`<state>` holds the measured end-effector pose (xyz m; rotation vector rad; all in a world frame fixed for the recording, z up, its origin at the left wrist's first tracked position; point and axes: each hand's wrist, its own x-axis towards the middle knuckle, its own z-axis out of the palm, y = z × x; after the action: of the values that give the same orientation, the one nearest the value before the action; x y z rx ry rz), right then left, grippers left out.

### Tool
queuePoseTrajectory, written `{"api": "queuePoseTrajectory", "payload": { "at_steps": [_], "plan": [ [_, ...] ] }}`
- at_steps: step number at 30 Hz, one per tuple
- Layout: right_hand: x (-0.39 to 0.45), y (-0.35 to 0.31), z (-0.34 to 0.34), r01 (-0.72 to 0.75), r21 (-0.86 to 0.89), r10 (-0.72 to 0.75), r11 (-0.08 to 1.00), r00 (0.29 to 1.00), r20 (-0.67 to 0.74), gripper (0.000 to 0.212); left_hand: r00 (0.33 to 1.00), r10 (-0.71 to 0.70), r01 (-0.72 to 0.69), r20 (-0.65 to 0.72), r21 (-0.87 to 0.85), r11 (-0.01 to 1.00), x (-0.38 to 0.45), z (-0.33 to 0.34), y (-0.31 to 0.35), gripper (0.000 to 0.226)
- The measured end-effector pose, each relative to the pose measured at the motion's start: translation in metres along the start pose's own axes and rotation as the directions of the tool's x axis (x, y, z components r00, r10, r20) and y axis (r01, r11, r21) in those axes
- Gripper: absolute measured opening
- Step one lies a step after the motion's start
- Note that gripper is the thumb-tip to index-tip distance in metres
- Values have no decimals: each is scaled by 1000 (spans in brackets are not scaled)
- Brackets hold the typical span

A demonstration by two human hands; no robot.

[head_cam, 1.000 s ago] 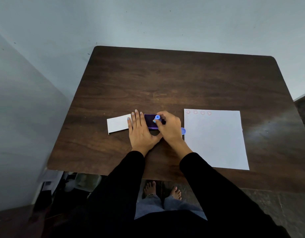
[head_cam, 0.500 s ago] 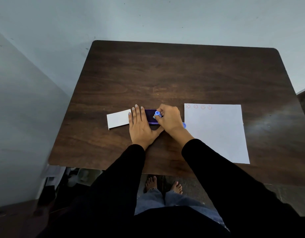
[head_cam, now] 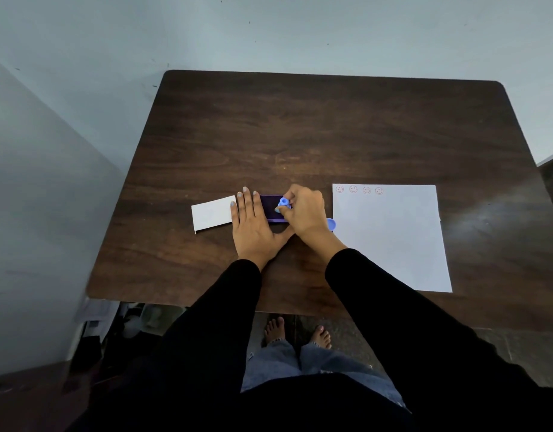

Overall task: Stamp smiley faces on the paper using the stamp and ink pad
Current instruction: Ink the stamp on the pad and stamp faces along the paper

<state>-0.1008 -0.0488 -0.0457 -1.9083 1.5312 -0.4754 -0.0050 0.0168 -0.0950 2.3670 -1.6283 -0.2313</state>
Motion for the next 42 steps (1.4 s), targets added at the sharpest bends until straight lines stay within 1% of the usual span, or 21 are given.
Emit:
{"api": "queuePoseTrajectory", "payload": {
  "at_steps": [2, 7, 10, 12, 13, 15, 17, 19, 21, 23, 26, 30, 34, 36, 38, 40, 42],
  "plan": [
    [-1, 1, 2, -9, 24, 9, 1000, 1000, -26, 17, 1000, -2, 2, 1, 0, 1000, 1, 0, 0, 105],
    [-8, 8, 12, 44, 36, -40, 998, 995, -86, 18, 1000, -8, 8, 3, 7, 1000, 1, 1, 0, 106],
    [-6, 3, 11, 20, 48, -16, 999, 996, -87, 16, 1000, 3, -3, -5, -1, 1000, 0, -2, 2, 110],
    [-5, 2, 6, -17, 120, 27, 993, 996, -91, 14, 1000, 27, -27, -11, -9, 1000, -1, -4, 4, 114],
    [-5, 2, 0, -48, 213, 73, 976, 991, -110, 14, 999, 32, -32, -16, -9, 999, -2, -6, 5, 116],
    [-4, 5, -13, -130, 451, 226, 883, 960, -166, 15, 999, 35, -35, -36, -7, 999, -5, -9, 13, 116],
    [-2, 12, -29, -200, 619, 409, 759, 887, -215, 17, 997, 62, -62, -35, -13, 998, -7, -11, 28, 114],
    [2, 22, -45, -230, 742, 551, 630, 805, -218, 19, 995, 103, -103, -10, -16, 995, -7, -10, 49, 111],
    [3, 33, -57, -225, 810, 615, 541, 763, -199, 21, 990, 136, -136, 30, 1, 991, -4, -7, 69, 107],
    [1, 44, -65, -209, 861, 645, 465, 746, -167, 22, 985, 158, -162, 70, 60, 985, -2, -3, 82, 101],
    [-2, 56, -72, -198, 921, 684, 335, 724, -93, 23, 981, 159, -173, 107, 137, 975, 1, 3, 83, 94],
    [-4, 68, -81, -212, 963, 731, 166, 682, 24, 22, 980, 160, -178, 114, 167, 970, -3, 5, 73, 88],
    [-6, 78, -94, -183, 983, 742, -4, 659, 126, 21, 985, 147, -157, 91, 117, 981, -4, 2, 76, 84],
    [-7, 84, -101, -153, 983, 729, -103, 661, 180, 27, 979, 188, -194, 77, 83, 977, 2, 0, 84, 79],
    [-8, 92, -108, -128, 972, 697, -195, 680, 229, 32, 960, 266, -270, 86, 35, 962, 12, -1, 95, 77],
    [-9, 101, -116, -100, 959, 670, -264, 696, 257, 33, 925, 342, -347, 166, -1, 938, 26, -1, 106, 81],
    [-9, 110, -123, -78, 943, 659, -323, 696, 284, 30, 881, 388, -391, 270, -44, 919, 43, 2, 116, 88]
  ]
}}
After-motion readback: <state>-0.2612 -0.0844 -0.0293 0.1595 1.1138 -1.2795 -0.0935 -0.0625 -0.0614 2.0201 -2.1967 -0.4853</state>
